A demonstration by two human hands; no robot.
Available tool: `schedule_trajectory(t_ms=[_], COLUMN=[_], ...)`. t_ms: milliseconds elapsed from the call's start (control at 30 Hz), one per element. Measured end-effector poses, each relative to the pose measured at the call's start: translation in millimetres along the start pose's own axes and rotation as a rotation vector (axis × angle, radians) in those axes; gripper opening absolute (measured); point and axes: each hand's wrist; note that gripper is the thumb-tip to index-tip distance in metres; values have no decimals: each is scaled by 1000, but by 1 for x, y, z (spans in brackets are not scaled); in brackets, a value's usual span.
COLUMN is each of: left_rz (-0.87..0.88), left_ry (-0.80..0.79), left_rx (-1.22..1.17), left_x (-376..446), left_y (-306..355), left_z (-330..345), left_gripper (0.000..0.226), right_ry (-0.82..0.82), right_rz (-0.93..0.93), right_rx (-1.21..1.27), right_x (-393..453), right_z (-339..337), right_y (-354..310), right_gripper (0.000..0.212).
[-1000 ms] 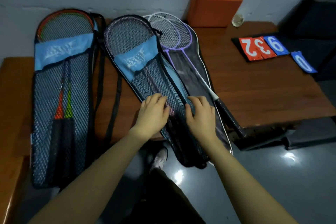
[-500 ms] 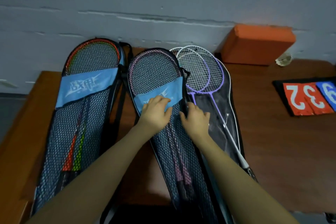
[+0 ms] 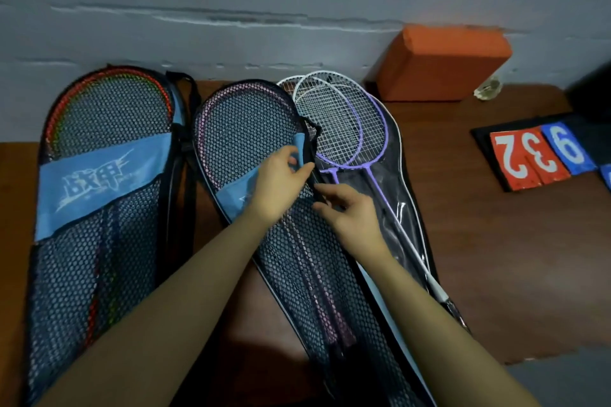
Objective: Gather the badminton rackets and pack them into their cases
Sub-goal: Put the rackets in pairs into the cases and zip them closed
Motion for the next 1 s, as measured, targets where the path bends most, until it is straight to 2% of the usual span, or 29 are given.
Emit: schedule_trajectory(t_ms=[167, 233, 367, 500, 667, 800, 1000], left_rz=[-76, -85, -63, 29, 182, 179, 166], left_ry=[32, 54, 118, 133, 161, 148, 122], left_rx=[-140, -242, -392, -422, -423, -389, -366], left_x=[9, 5, -10, -31, -54, -59, -62], left_y=[6, 10, 14, 24, 30, 21, 18], left_z=[-5, -10, -23, -34, -40, -39, -39], left_gripper=[32, 33, 36, 34, 31, 31, 31], right_ry=[-87, -53, 28, 21, 50, 81, 149], right_rz=[-52, -129, -200, -270, -331, -334, -392], right_rx=[54, 90, 30, -94, -116, -130, -322], right_x=[2, 3, 13, 30, 38, 34, 32], right_z=[-7, -15, -24, -12, -3, -3, 0], right_y=[-2, -6, -21, -36, -46, -46, -48], right_gripper=[23, 19, 24, 28, 29, 29, 17])
Point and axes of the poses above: each hand's wrist, its own x-axis towards the middle knuckle, its own z-axis out of the palm, y = z × x, and after that the axes turned 9 degrees about z, right-handed
